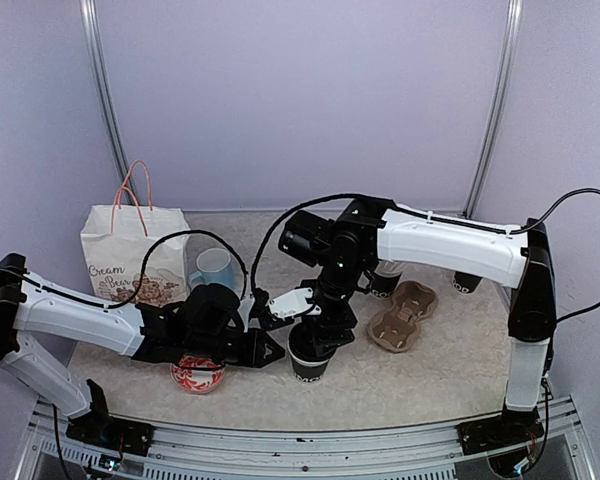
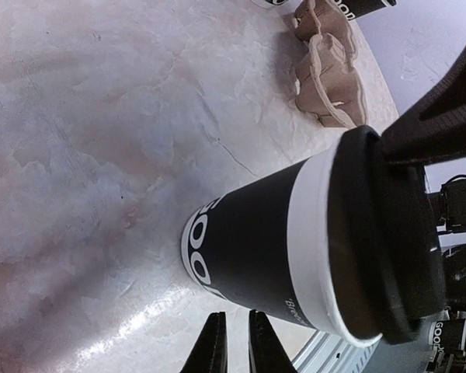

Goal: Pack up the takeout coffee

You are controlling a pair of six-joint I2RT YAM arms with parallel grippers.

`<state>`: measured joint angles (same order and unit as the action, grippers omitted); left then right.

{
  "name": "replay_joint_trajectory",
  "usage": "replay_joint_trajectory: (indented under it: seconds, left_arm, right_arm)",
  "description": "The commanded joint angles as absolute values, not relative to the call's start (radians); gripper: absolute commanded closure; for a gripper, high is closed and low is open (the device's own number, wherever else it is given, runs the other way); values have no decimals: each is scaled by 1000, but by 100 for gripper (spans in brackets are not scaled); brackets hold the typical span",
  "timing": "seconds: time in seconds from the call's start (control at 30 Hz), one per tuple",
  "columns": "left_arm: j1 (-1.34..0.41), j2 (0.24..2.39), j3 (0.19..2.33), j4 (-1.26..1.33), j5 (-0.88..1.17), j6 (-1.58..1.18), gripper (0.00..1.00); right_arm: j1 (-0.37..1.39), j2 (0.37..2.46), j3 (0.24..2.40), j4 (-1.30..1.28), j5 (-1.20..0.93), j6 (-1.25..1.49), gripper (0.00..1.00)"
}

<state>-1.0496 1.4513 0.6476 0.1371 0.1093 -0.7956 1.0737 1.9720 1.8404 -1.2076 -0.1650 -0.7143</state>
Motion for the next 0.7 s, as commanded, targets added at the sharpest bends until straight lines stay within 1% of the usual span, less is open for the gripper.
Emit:
replay_joint_trajectory:
  seconds: [0.0,0.13,0.3,0.5,0.57,0.67]
  left_arm:
    - [-1057,1440,656,146,103,-777,88]
    - [-1055,1410,663,113,73,-771,87]
    - [-1054,1364,741,-41,6,-712,80]
    - [-1055,1276,849,-218,-160,-596,74]
    - [-1056,1259,876,-249,-183,-548,71]
    - [-1064,1243,927,-299,-197,-496,70]
  right_arm:
    - [1094,1995,1865,-1212,-164,-721,14]
    - [1094,1979,1865,-1208,-165,-721,12]
    - [1095,1934,1864,-1199,-158,-717,9]
    - [1093,1862,1852,-1183,-120,-709,5]
    - [1090,1834,1836,-1177,-116,-708,1]
    - [1077,1791,1802,-1161,-111,-699,1]
